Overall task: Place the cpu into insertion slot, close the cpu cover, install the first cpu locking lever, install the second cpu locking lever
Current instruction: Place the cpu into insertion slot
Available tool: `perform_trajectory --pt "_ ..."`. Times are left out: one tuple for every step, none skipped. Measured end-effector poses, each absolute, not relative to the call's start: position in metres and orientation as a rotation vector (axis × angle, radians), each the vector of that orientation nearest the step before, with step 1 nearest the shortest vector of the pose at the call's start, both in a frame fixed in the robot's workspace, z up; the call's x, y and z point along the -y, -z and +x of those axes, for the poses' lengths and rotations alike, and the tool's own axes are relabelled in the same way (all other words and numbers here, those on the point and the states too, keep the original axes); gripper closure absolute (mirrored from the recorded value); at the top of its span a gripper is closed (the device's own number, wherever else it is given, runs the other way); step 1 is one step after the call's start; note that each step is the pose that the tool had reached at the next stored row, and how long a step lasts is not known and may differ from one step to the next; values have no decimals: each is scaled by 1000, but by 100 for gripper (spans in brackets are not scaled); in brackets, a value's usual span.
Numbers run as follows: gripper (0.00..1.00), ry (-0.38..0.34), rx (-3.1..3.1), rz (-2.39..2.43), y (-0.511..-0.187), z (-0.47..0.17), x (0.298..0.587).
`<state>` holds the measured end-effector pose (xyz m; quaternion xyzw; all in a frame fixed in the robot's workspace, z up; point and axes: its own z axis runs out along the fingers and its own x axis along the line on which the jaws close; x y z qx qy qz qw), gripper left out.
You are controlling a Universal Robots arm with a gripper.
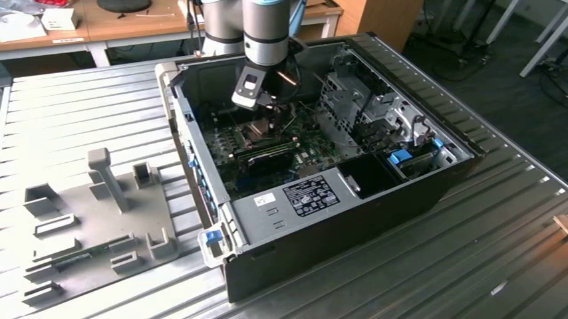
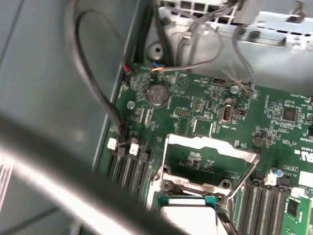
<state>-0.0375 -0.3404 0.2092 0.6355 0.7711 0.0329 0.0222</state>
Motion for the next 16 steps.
perform_trajectory --pt "46 -101 -2372 1989 -209 -37 340" --pt "46 -101 -2353 2010 -209 -37 340" --pt "46 -100 -2345 2019 -209 -37 340" --pt "46 -100 -2344 2020 -209 -37 340" --pt "46 -100 -2344 2020 -209 -37 340" --pt "46 -100 -2344 2020 -209 -37 340" --pt "46 -101 -2344 2020 -209 -37 340" --pt "46 -100 -2344 2020 -209 -37 340" --pt "46 -100 -2344 2020 -209 -37 340" --pt "46 -101 -2344 2020 -209 -37 340" --pt "46 -100 -2344 2020 -209 -37 340" --pt "46 -100 -2344 2020 -209 -37 340" --pt "46 -100 -2344 2020 -209 -37 340" --pt "46 -100 -2341 2023 -209 -37 340" --pt "46 -100 -2326 2040 -209 -37 340" --pt "46 -99 -2305 2062 -209 -37 340"
